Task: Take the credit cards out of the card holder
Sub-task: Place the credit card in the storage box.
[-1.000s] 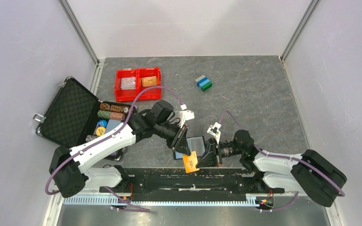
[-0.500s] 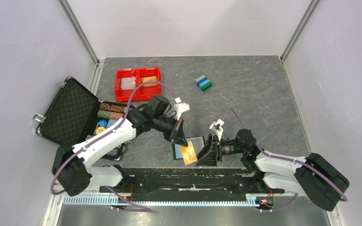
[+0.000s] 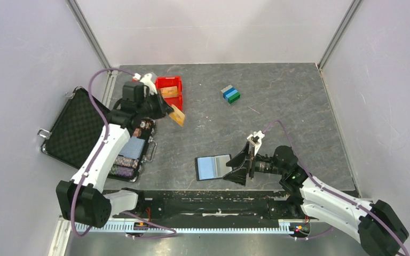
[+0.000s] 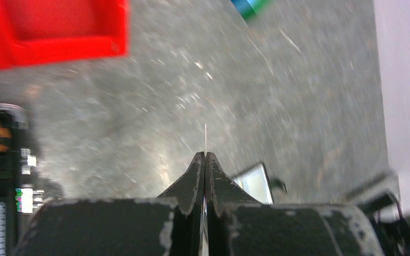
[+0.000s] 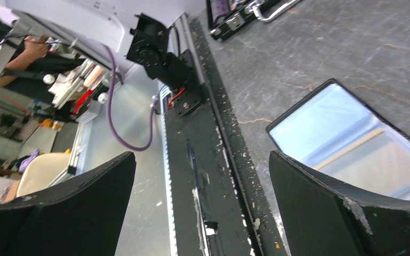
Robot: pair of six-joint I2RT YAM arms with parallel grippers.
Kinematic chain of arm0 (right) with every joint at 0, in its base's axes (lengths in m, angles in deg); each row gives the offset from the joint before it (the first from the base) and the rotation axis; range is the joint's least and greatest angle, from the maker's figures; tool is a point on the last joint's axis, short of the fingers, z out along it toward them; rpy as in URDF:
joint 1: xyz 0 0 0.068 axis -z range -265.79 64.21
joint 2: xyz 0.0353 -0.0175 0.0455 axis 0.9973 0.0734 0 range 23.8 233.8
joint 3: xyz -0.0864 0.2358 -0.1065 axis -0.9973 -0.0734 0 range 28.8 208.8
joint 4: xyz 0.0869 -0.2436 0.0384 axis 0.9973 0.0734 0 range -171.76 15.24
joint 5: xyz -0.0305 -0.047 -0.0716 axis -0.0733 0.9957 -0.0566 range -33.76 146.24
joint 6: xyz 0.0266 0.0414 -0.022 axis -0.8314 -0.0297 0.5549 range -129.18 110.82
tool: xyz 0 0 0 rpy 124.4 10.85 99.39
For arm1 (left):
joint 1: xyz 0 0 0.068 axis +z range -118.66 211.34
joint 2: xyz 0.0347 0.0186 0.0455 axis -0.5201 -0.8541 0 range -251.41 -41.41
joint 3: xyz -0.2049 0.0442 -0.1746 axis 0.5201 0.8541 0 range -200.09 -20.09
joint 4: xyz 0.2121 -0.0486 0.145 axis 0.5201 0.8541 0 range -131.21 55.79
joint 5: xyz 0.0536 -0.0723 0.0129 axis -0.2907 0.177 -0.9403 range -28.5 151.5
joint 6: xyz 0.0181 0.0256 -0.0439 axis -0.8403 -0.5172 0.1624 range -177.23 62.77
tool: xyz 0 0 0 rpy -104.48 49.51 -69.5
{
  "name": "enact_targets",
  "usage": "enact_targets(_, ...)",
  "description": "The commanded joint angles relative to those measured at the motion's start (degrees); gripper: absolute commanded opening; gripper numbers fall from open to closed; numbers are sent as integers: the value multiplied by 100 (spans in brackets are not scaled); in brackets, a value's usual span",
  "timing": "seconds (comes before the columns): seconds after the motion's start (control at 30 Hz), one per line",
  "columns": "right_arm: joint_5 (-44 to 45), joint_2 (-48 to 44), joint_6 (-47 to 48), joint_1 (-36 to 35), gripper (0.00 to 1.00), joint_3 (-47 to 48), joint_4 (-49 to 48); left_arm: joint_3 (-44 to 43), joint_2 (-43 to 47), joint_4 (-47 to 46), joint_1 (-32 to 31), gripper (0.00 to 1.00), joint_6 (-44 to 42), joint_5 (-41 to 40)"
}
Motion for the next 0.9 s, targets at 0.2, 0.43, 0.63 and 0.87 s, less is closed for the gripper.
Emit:
enact_targets(0.2,1020,-413,530,14,98,431,1093,-273,-935,-2151,973,2,1625,-1782)
enact_targets(0.43,1065,-158,745,29,98,607,1125,-386,-1957,-3229,980,2,2128,-2763)
enact_targets(0.63,951,213,937,65,98,846,1269,-692,-2981,-3946,989,2,2506,-2390)
enact_targets(0.87,890,643,1165,179,98,1080,1423,-1095,-3830,-4389,986,2,2491,-2213)
